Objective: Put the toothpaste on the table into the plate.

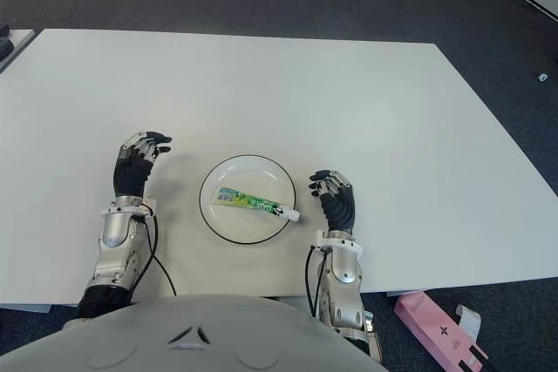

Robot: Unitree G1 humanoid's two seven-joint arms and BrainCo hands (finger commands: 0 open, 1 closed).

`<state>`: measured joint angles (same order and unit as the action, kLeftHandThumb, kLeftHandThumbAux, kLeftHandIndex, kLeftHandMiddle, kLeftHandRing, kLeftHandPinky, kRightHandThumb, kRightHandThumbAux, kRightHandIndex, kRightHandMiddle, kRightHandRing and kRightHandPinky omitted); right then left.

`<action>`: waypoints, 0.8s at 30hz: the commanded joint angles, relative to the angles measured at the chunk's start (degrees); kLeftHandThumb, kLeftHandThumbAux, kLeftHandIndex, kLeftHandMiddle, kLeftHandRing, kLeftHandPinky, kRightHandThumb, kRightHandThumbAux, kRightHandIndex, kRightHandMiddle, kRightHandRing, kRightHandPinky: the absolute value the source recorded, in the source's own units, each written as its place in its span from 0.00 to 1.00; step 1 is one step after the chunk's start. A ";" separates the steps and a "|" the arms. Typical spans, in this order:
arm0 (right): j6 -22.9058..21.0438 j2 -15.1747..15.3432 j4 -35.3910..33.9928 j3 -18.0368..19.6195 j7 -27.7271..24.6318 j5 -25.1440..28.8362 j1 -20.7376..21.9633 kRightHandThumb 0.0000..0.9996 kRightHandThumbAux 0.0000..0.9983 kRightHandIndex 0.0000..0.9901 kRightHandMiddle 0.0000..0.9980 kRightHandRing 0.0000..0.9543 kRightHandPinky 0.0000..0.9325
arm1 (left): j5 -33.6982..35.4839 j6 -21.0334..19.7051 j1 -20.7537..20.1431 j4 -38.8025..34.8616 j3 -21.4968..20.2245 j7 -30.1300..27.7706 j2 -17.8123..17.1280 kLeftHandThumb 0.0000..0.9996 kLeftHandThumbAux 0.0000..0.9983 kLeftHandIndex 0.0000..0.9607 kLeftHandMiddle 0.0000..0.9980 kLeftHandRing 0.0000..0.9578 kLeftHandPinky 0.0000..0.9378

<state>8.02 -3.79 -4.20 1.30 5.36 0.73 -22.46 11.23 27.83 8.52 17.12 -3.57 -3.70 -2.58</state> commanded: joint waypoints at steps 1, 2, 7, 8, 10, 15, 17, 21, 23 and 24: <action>-1.36 -0.20 0.40 0.01 -0.08 0.06 0.07 0.71 0.73 0.43 0.50 0.53 0.54 | 2.53 -3.19 1.31 0.00 -0.09 -4.37 -0.13 0.71 0.72 0.45 0.51 0.50 0.50; -1.40 -0.21 0.41 0.01 -0.06 0.06 0.09 0.71 0.73 0.43 0.50 0.53 0.54 | 2.85 -3.49 1.39 0.04 -0.16 -5.08 -0.16 0.71 0.72 0.45 0.52 0.51 0.50; -1.57 -0.45 0.07 -0.22 0.20 -0.17 -0.17 0.71 0.73 0.43 0.50 0.53 0.54 | 5.09 -5.20 1.60 0.52 -0.83 -8.42 0.10 0.70 0.72 0.45 0.53 0.52 0.51; -1.61 -0.47 0.01 -0.25 0.22 -0.20 -0.21 0.71 0.73 0.43 0.50 0.53 0.54 | 5.63 -5.60 1.64 0.58 -0.98 -9.02 0.20 0.70 0.72 0.45 0.53 0.52 0.51; -1.57 -0.47 0.00 -0.32 0.18 -0.25 -0.24 0.71 0.73 0.43 0.50 0.53 0.54 | 7.02 -6.40 1.75 0.89 -1.35 -10.36 0.50 0.71 0.72 0.45 0.53 0.52 0.51; -1.34 -0.45 -0.08 -0.49 0.04 -0.32 -0.40 0.71 0.73 0.43 0.50 0.53 0.54 | 9.29 -7.62 1.91 1.25 -2.15 -12.70 1.19 0.71 0.72 0.45 0.53 0.52 0.51; -1.34 -0.52 -0.22 -0.66 0.00 -0.35 -0.46 0.71 0.73 0.43 0.50 0.53 0.55 | 10.01 -7.93 1.99 1.43 -2.42 -13.84 1.50 0.71 0.72 0.45 0.53 0.52 0.51; -1.39 -0.64 -0.39 -0.84 0.03 -0.42 -0.51 0.71 0.73 0.43 0.50 0.54 0.55 | 10.00 -7.90 2.07 1.94 -2.66 -15.16 1.73 0.71 0.72 0.45 0.53 0.53 0.51; -1.32 -0.71 -0.29 -0.97 0.15 -0.61 -0.44 0.71 0.73 0.43 0.50 0.54 0.55 | 9.86 -7.76 2.06 2.32 -2.78 -15.64 1.71 0.71 0.72 0.45 0.53 0.53 0.52; -1.26 -0.73 -0.19 -1.04 0.22 -0.72 -0.39 0.71 0.73 0.43 0.50 0.54 0.55 | 9.78 -7.66 2.05 2.53 -2.84 -15.86 1.70 0.71 0.72 0.45 0.54 0.53 0.53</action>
<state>7.83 -3.87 -4.61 0.76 5.37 0.26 -22.69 20.82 21.18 10.09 17.64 -6.16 -18.38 -1.43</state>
